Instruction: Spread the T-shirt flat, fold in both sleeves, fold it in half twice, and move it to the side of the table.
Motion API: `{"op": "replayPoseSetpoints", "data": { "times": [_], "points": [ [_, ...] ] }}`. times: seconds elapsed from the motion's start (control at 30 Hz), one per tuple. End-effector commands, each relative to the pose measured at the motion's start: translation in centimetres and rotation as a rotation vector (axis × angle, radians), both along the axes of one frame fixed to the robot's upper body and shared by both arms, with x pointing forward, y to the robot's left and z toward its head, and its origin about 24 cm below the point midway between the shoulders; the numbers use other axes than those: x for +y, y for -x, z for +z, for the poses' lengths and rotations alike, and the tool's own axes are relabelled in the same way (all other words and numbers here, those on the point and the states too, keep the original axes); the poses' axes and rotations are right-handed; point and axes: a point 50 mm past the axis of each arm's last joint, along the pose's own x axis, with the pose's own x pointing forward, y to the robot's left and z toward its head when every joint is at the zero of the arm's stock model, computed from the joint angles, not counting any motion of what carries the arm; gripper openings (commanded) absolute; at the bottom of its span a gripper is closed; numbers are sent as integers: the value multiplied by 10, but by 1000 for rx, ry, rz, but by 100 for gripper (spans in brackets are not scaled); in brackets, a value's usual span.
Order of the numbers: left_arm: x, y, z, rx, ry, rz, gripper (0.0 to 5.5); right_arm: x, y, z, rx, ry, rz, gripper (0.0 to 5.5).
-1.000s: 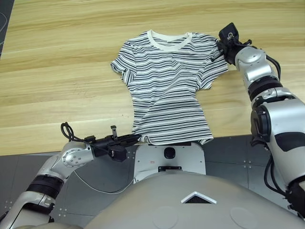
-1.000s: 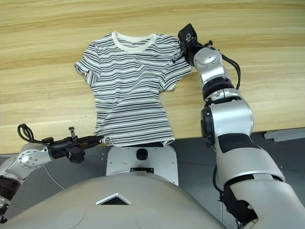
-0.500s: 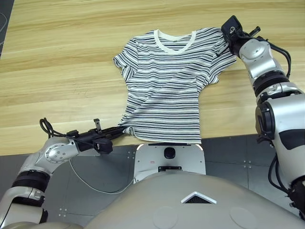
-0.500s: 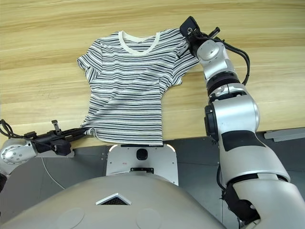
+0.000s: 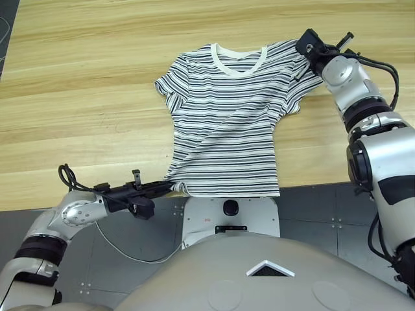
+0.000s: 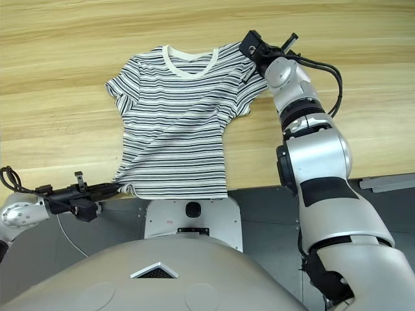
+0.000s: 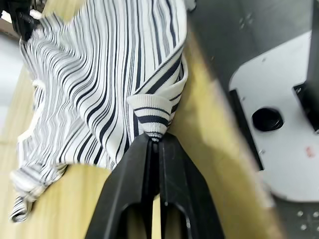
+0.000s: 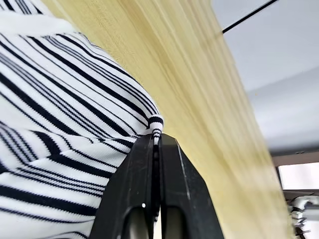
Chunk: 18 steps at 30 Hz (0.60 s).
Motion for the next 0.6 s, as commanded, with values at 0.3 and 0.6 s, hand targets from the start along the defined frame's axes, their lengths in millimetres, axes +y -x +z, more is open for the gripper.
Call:
{"op": "replayPoseSetpoints", "data": {
  "times": [0.3, 0.6],
  "points": [
    [23, -23, 14, -115, -61, 59, 13, -4, -6, 14, -95, 203, 78, 10],
    [31, -57, 36, -342, -53, 169, 13, 2, -6, 13, -114, 256, 135, 10]
  ]
}}
